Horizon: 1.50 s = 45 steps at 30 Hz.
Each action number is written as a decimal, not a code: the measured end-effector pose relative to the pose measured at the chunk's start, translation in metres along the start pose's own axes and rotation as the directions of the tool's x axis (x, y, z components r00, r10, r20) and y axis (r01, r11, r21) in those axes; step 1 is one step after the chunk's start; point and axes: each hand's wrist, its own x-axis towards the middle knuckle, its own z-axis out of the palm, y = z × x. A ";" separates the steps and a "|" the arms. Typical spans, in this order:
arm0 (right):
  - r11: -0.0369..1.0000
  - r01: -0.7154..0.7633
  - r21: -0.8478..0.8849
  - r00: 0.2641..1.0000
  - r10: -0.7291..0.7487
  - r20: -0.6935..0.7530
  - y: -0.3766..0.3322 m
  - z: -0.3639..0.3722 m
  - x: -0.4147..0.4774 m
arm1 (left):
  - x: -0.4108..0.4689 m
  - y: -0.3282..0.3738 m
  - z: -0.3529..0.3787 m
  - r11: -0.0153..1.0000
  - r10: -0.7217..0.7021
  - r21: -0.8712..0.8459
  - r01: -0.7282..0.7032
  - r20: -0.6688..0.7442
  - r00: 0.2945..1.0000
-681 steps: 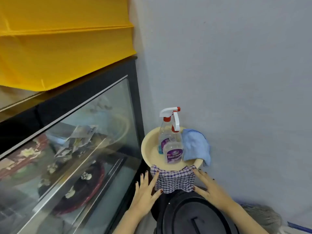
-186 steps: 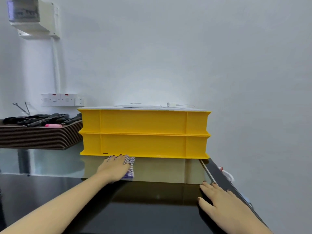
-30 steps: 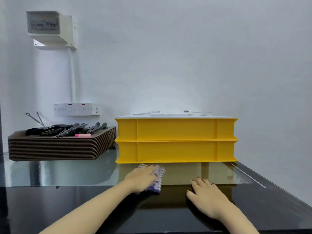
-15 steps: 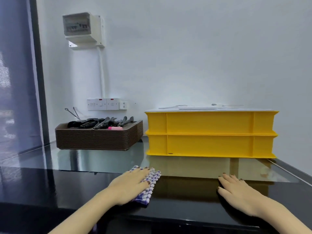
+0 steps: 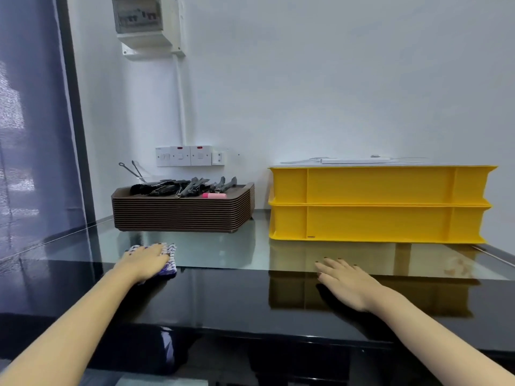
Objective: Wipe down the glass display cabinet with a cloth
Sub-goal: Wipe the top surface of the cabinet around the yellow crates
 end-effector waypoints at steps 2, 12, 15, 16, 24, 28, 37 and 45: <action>0.999 -0.006 0.038 1.000 0.007 -0.028 0.000 -0.002 -0.002 | -0.009 0.042 0.000 0.995 0.101 -0.010 -0.101 0.008 0.995; 0.977 -0.213 -0.020 0.977 0.213 -0.006 0.057 -0.020 -0.035 | -0.150 0.252 0.007 0.721 0.690 -0.129 -0.681 0.044 0.722; 0.973 -0.229 -0.033 0.973 0.228 -0.016 0.059 -0.020 -0.035 | -0.161 0.253 0.001 0.714 0.694 -0.142 -0.686 0.014 0.719; 0.973 -0.226 -0.041 0.974 0.225 -0.016 0.058 -0.019 -0.034 | -0.159 0.245 0.001 0.707 0.699 -0.152 -0.691 0.003 0.715; 0.979 -0.191 -0.077 0.982 0.191 -0.006 0.064 -0.013 -0.033 | -0.084 0.109 0.000 0.841 0.537 -0.098 -0.532 0.032 0.843; 0.970 -0.224 -0.099 0.973 0.228 0.031 0.054 -0.014 -0.027 | -0.059 0.077 -0.001 0.893 0.449 -0.075 -0.444 0.057 0.892; 0.994 0.019 -0.110 0.998 -0.012 0.070 -0.038 -0.004 0.020 | -0.029 0.114 0.010 0.860 0.509 -0.045 -0.507 0.028 0.860; 0.990 0.120 -0.075 0.991 -0.116 0.065 -0.019 -0.004 0.062 | 0.032 0.177 0.021 0.858 0.509 -0.110 -0.503 0.042 0.860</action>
